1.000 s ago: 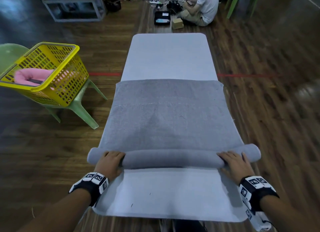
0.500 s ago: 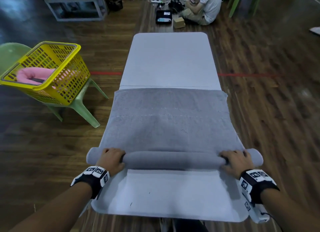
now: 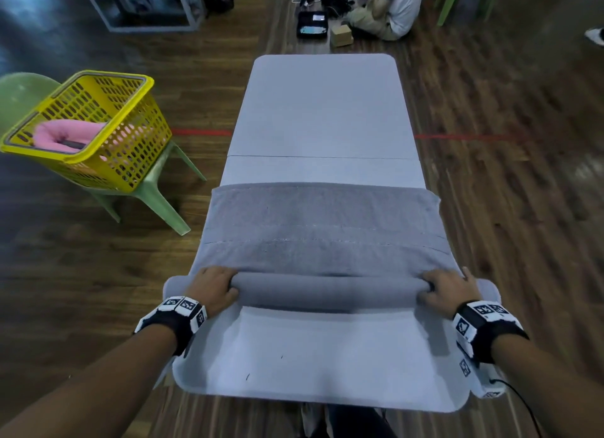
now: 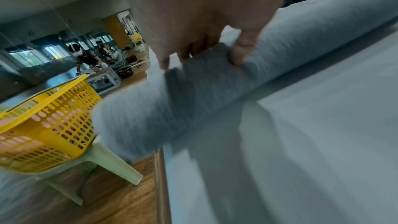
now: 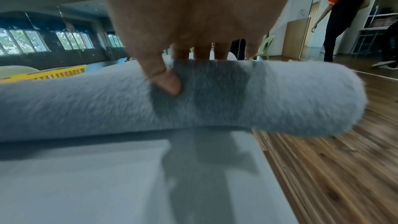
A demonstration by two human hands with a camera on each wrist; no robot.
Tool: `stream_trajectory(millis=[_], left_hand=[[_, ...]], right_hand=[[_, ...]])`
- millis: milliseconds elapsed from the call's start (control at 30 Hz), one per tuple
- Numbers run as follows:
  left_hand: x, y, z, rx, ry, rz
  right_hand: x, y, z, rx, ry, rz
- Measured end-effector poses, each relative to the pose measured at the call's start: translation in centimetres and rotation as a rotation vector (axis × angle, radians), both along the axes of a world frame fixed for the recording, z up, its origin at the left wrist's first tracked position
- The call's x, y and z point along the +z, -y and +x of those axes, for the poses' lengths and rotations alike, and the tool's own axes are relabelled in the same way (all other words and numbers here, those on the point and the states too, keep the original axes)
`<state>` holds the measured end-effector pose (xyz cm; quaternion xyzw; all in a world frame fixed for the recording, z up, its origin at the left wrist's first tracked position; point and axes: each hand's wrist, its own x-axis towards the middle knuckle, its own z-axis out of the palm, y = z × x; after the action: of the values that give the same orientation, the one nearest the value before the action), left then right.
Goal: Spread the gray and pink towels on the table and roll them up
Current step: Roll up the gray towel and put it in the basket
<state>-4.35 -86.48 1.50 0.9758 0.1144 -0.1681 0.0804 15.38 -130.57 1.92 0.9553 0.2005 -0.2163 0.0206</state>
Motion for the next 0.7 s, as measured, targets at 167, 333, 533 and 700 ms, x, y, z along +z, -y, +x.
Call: stream_trajectory(millis=[167,333,533,700], left_hand=[[-0.7,-0.2,-0.7,-0.014,0.006,-0.005],[0.3,-0.1,-0.2,-0.07,-0.08,0.069],[-0.9,-0.2,-0.5,-0.049,0.171,0.021],[-0.1,-0.1,-0.8,-0.1,0.014,0.088]], right_hand=[[-0.6,0.1,-1.2,-0.014,0.005,0.124],[0.0,0.5,-0.6,0.044,-0.029,-0.025],[-0.6,0.2,0.0,-0.029,0.037,0.179],[-0.4,0.9,-0.3,0.062,0.006,-0.025]])
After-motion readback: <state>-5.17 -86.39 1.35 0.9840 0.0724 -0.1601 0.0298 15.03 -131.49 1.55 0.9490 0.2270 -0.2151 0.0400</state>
